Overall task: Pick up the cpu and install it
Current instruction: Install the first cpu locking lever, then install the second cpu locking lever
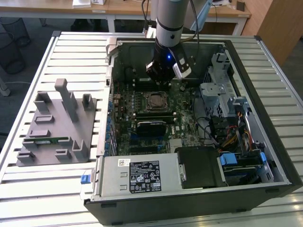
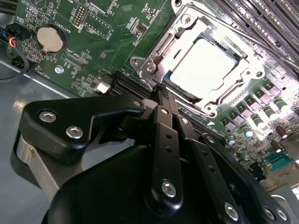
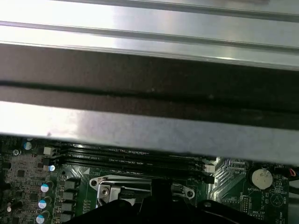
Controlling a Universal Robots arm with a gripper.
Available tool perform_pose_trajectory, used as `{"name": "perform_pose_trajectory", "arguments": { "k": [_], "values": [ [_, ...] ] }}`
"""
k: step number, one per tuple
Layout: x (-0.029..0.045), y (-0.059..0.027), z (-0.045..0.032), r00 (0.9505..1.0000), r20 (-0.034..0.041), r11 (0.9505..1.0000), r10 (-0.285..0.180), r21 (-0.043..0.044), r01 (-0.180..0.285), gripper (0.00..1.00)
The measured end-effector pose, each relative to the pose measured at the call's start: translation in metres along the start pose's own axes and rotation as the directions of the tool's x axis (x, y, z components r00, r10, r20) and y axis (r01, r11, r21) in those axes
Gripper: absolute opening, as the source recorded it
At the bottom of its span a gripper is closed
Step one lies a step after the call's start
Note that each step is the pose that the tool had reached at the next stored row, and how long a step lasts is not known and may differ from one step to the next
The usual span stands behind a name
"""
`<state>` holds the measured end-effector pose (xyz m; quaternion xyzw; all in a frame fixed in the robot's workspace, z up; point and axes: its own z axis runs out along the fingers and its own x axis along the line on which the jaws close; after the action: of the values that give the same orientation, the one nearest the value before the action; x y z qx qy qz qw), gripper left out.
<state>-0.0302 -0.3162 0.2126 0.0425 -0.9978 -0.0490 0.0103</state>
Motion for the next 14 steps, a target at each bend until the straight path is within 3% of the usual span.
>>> {"name": "perform_pose_trajectory", "arguments": {
  "k": [14],
  "values": [
    [0.0007, -0.0080, -0.0008, 1.0000, -0.0001, 1.0000, 0.000, 0.0001, 0.000, 0.11]
  ]
}}
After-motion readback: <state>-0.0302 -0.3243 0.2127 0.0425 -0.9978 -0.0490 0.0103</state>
